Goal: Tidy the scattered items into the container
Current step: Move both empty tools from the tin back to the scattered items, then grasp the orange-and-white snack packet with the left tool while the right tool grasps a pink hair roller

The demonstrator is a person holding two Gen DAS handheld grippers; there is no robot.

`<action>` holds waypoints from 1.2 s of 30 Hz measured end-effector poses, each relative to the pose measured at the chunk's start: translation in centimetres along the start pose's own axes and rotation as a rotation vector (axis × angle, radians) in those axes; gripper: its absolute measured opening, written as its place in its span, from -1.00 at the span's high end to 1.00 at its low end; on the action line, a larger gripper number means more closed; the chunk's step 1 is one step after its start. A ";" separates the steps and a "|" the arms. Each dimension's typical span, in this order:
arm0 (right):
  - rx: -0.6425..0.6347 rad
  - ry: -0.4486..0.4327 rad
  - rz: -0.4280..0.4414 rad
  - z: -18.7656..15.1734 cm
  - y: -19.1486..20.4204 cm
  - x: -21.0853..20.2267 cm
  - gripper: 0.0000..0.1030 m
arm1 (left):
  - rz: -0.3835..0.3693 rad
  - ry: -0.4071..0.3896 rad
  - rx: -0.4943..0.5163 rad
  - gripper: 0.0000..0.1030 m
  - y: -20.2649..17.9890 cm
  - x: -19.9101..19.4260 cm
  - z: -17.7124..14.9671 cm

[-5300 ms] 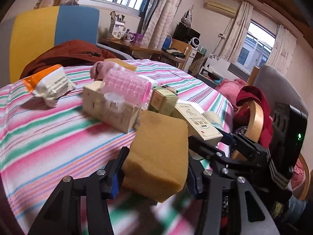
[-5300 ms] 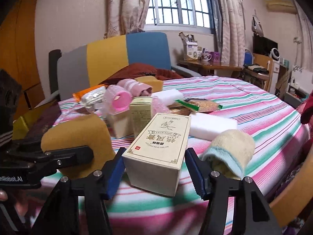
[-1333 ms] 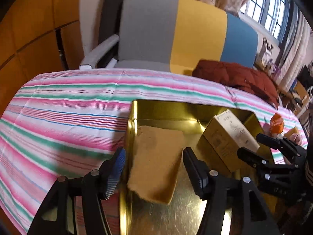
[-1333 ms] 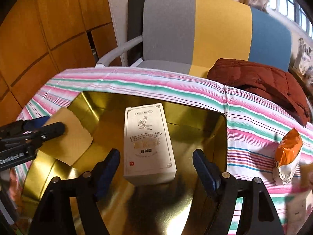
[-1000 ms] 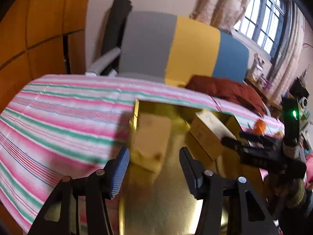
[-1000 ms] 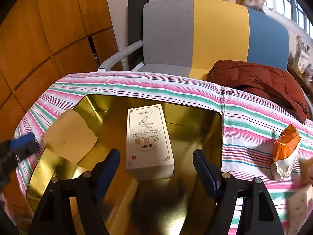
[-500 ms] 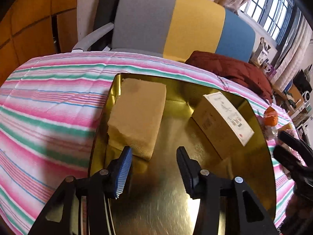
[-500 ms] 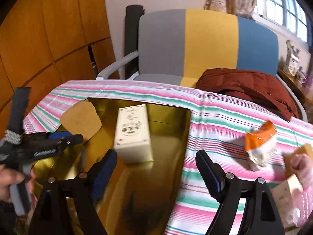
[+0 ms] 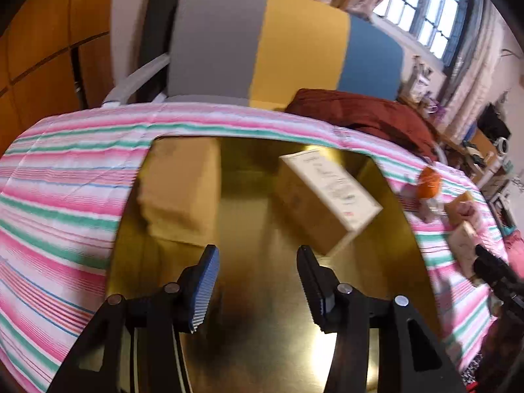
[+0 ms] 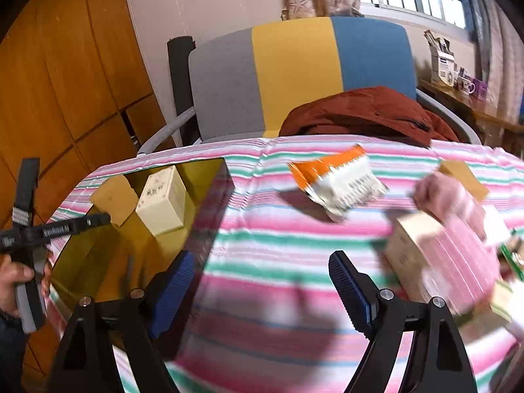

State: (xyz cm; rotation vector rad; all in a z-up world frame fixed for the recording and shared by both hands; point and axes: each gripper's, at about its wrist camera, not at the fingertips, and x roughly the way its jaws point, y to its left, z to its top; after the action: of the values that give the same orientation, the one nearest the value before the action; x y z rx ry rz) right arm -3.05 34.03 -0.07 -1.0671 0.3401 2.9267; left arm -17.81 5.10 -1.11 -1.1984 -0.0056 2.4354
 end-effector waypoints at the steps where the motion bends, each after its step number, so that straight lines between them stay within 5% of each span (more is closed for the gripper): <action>1: 0.001 -0.004 0.000 -0.5 -0.4 -0.5 -0.65 | -0.015 -0.006 0.015 0.02 -1.0 -0.2 0.1; 8: 0.014 -0.021 -0.024 -3.6 -3.1 -3.6 -0.66 | -0.155 -0.033 0.161 0.00 -10.0 -0.8 1.0; 15: 0.029 -0.071 -0.066 -6.0 -5.4 -6.5 -0.70 | -0.196 -0.020 0.303 -0.01 -18.4 1.2 1.7; 23: 0.060 -0.150 -0.100 -7.4 -7.8 -9.0 -0.72 | -0.160 -0.007 0.478 -0.12 -24.5 5.0 2.7; 36: 0.120 -0.196 -0.112 -7.5 -10.6 -8.8 -0.80 | -0.109 0.026 0.694 -0.24 -28.7 9.7 3.8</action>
State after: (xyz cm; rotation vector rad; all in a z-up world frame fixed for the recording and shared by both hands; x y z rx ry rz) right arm 9.33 43.44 -2.19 -0.7511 0.4290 2.8379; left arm -15.28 35.51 -0.66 -0.8733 0.7006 2.0490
